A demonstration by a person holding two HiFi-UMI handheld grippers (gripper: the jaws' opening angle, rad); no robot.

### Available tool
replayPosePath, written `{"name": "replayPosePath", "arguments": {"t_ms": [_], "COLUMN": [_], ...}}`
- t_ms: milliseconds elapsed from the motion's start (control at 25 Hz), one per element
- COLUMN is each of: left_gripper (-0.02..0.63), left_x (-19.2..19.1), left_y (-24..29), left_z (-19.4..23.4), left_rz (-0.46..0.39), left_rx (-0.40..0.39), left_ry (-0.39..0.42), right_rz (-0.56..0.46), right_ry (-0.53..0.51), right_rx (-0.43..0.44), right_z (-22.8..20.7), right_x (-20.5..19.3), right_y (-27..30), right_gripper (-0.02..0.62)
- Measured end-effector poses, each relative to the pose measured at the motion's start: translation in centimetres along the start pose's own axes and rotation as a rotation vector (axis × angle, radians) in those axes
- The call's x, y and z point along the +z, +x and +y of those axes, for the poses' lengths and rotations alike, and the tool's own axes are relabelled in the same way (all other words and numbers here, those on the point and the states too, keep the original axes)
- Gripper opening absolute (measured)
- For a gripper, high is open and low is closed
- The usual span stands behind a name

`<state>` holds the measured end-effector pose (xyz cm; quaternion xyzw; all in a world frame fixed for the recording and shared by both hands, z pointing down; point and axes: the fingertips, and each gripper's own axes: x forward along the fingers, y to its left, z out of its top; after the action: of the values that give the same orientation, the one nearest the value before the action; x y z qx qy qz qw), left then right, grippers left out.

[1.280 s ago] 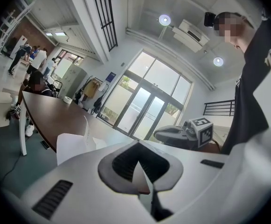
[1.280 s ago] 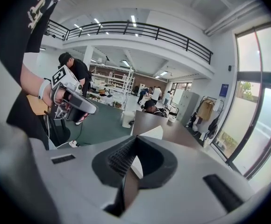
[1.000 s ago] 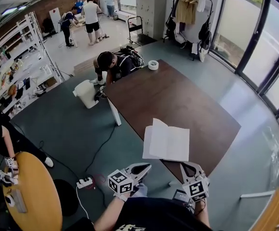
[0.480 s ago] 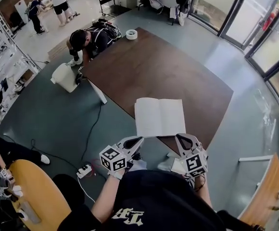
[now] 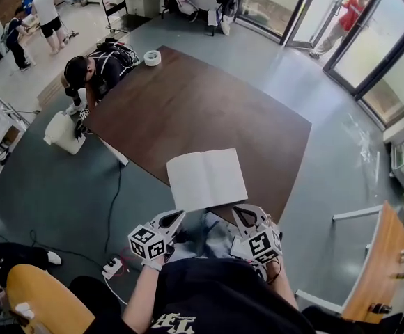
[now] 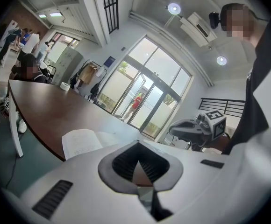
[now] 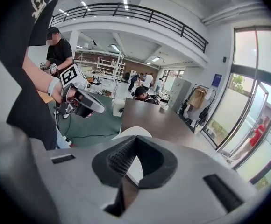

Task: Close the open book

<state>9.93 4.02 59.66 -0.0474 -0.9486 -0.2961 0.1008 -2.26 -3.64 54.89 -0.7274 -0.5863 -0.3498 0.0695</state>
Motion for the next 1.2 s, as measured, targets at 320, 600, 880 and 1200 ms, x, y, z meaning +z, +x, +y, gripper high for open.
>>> {"name": "replayPosePath", "arguments": {"t_ms": [320,600,880,1200], "left_gripper": [0.003,0.002,0.003,0.003], "left_x": [-1.4,-0.9,-4.7,-7.1], "left_y": [3.1,5.6,6.9,7.5], "left_z": [2.5,6.0,11.2,15.3], "left_rz": [0.045,0.017,0.056,0.099], "left_rx": [0.045,0.100,0.168,0.225], "left_ry": [-0.012,0.044,0.033,-0.021], "right_rz": [0.004,0.002,0.013,0.045], "right_ry": [-0.006,0.013,0.013,0.026], "right_rx": [0.019,0.014,0.024,0.036], "right_z": [-2.7,-5.0,-5.3,-5.8], "right_x": [-1.0,-2.5,-4.0,-4.9], "right_y": [2.4,3.4,3.8,4.0], "right_gripper": [-0.012,-0.012,-0.012,-0.012]}}
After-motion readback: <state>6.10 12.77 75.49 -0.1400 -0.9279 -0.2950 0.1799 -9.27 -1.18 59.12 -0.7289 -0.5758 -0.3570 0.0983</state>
